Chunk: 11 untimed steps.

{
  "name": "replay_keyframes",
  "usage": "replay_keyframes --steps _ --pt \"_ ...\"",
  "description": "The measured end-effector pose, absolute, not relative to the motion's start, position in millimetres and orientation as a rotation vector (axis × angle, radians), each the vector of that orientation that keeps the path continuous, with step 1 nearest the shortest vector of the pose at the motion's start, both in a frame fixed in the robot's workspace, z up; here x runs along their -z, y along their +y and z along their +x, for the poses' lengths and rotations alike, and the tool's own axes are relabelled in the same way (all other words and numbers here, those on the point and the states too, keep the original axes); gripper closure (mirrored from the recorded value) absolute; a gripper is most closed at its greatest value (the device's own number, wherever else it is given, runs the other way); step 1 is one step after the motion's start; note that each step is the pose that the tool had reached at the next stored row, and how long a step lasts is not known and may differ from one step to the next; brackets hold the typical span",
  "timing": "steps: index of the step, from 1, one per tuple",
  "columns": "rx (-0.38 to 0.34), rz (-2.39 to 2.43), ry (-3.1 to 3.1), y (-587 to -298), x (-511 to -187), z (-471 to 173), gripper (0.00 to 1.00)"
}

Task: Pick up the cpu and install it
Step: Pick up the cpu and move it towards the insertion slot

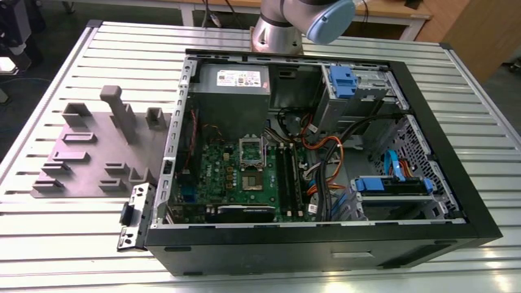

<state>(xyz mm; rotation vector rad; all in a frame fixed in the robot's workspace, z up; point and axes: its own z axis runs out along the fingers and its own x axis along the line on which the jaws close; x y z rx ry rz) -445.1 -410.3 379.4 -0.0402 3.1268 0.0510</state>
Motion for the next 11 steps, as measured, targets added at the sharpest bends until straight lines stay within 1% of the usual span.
replay_keyframes --steps 11 --pt "-0.051 -0.04 3.127 -410.2 -384.6 -445.1 0.53"
